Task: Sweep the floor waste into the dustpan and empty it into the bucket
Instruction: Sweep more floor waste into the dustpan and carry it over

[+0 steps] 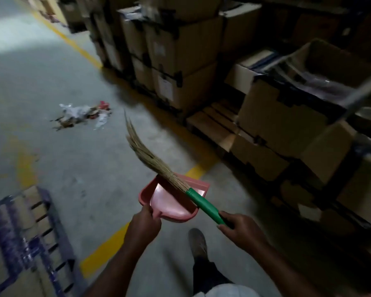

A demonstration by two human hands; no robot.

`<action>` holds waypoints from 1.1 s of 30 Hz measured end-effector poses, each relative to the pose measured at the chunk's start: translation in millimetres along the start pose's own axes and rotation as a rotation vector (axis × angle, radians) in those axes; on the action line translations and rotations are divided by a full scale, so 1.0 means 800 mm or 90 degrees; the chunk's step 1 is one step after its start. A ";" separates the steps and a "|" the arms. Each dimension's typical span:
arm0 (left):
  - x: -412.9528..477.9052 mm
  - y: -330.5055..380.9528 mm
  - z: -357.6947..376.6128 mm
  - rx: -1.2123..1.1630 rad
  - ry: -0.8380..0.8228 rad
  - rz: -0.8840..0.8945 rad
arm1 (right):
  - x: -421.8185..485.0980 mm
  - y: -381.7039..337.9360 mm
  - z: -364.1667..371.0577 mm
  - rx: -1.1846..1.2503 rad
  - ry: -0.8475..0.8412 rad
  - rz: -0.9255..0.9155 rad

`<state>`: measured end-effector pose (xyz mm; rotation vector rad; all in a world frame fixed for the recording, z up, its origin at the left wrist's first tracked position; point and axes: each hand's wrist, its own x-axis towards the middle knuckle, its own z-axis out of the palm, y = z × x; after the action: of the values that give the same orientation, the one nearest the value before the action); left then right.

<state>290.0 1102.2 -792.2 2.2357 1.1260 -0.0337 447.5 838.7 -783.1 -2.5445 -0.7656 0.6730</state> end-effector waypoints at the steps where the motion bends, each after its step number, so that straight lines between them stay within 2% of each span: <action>1: 0.010 -0.007 -0.009 -0.015 0.017 -0.022 | 0.025 -0.014 0.001 -0.003 -0.006 -0.026; 7: 0.089 -0.029 -0.064 -0.091 0.083 -0.160 | 0.175 -0.100 -0.008 0.002 -0.095 -0.119; 17: 0.198 -0.044 -0.148 -0.162 0.117 -0.339 | 0.374 -0.252 -0.024 -0.012 -0.208 -0.256; 25: 0.300 -0.112 -0.202 -0.176 0.134 -0.398 | 0.494 -0.372 0.021 -0.069 -0.266 -0.305; 33: 0.460 -0.223 -0.299 -0.176 0.119 -0.383 | 0.625 -0.550 0.075 -0.116 -0.280 -0.318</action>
<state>334.4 1574.1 -799.5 1.6208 1.7544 0.0796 604.7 1488.3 -779.0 -2.2243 -1.6036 1.0286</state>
